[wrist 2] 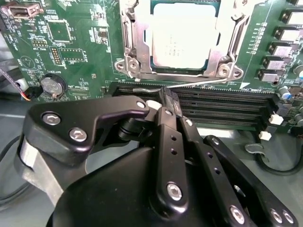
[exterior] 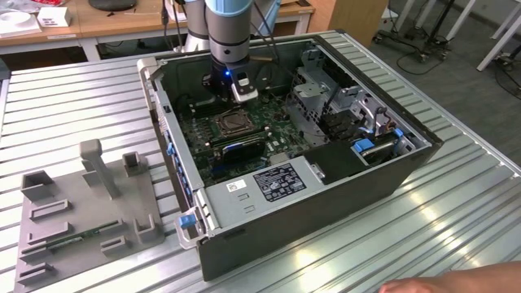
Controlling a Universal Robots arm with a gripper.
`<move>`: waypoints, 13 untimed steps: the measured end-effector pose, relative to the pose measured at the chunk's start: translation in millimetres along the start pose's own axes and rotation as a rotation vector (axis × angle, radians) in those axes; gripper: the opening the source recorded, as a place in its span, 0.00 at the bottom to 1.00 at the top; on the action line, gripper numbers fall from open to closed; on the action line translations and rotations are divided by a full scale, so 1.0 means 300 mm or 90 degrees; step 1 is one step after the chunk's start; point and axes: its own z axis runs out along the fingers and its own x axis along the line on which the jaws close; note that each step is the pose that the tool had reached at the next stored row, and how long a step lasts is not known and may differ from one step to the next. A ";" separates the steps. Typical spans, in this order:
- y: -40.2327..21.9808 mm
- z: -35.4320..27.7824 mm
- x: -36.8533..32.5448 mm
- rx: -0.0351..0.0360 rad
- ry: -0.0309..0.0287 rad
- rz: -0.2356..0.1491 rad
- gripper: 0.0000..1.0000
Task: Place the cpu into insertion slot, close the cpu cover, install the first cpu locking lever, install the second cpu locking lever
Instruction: 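Install the first cpu locking lever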
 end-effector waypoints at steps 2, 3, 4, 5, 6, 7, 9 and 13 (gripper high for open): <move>-0.002 0.007 0.000 0.0032 -0.0022 -0.001 0.11; -0.003 0.011 0.000 0.0055 -0.0036 -0.001 0.11; -0.003 0.014 0.000 0.0083 -0.0052 -0.001 0.11; -0.004 0.016 0.000 0.0115 -0.0071 -0.002 0.11; -0.004 0.018 0.000 0.0155 -0.0093 -0.002 0.11; -0.005 0.019 0.000 0.0198 -0.0117 -0.003 0.11; -0.005 0.020 0.000 0.0238 -0.0141 -0.004 0.11; -0.004 0.020 0.001 0.0259 -0.0151 -0.004 0.11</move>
